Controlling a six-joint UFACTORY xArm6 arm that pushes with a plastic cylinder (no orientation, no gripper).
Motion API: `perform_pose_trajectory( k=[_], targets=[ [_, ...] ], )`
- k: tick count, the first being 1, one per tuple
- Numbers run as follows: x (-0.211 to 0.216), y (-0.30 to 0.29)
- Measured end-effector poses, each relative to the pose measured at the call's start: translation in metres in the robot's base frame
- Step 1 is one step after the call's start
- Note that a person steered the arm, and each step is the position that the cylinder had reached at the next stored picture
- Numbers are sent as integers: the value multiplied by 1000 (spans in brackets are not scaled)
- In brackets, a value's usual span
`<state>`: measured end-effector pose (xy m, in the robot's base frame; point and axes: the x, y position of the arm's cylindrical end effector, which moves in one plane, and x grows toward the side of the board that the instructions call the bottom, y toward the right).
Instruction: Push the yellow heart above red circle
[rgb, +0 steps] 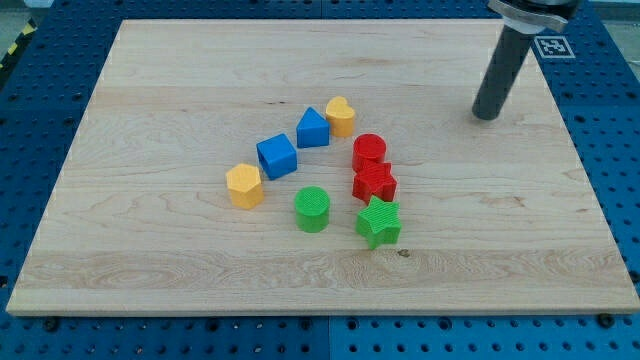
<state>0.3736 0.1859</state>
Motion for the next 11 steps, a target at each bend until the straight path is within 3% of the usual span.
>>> perform_pose_trajectory(
  k=[1, 3, 6, 8, 11],
  targets=[
    [-42, -67],
    [-47, -220],
    [2, -209],
    [9, -142],
    [19, -153]
  ],
)
